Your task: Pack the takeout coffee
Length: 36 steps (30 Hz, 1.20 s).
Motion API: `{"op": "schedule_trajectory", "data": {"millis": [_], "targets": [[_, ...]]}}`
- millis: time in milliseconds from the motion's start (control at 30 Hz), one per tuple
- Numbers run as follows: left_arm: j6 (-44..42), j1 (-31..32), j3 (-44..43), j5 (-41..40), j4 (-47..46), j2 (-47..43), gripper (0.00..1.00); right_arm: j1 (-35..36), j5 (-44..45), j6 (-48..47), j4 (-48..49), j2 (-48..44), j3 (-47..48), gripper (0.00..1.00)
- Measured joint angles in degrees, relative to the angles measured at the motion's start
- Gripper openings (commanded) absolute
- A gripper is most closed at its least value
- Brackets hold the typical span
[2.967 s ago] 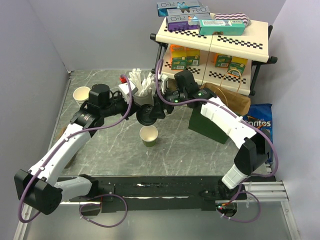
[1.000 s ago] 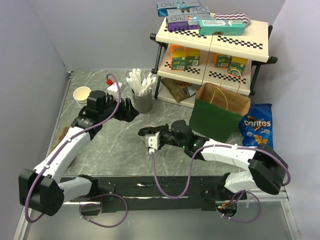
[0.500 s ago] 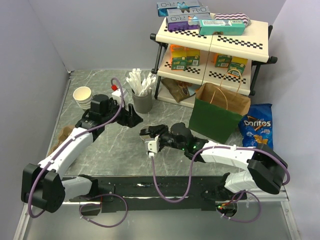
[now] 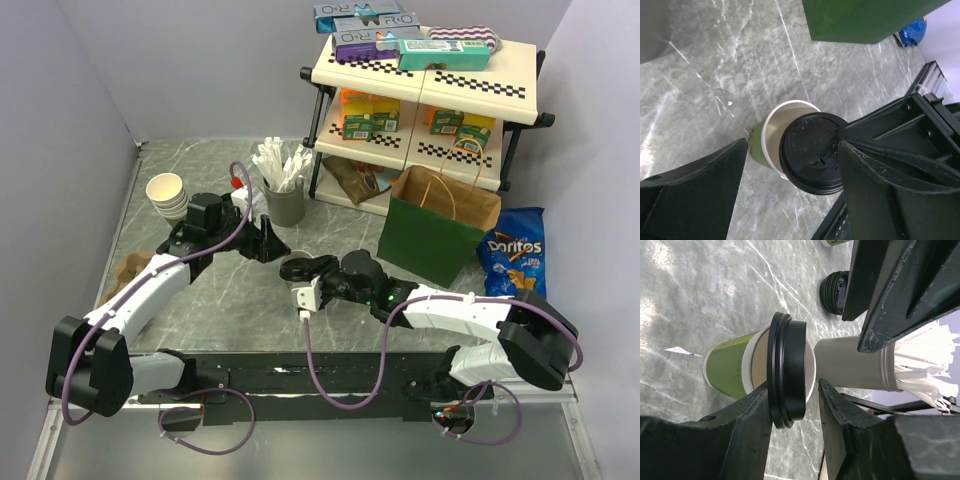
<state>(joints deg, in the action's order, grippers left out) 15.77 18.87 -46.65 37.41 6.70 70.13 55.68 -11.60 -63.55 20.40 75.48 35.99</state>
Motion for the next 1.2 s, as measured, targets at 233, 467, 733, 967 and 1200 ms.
{"op": "schedule_trajectory", "data": {"millis": [233,467,733,967,1200], "targets": [[0.0,0.0,1.7,1.0,0.0,0.0,0.78,0.1,0.1,0.5,-1.2,-0.7,0.0,0.49],[0.0,0.0,2.1,1.9,-0.1,0.7,0.78,0.1,0.0,1.9,-5.2,-0.7,0.4,0.55],[0.0,0.0,3.0,2.4,-0.4,1.0,0.78,0.1,0.7,4.1,-7.5,0.7,2.0,0.57],[0.0,0.0,3.7,2.9,-0.5,1.4,0.78,0.1,1.8,6.3,-8.0,1.9,4.5,0.60],[-0.3,0.0,4.0,3.3,-0.6,2.5,0.78,0.1,2.2,7.7,-9.2,2.5,4.6,0.63]]}}
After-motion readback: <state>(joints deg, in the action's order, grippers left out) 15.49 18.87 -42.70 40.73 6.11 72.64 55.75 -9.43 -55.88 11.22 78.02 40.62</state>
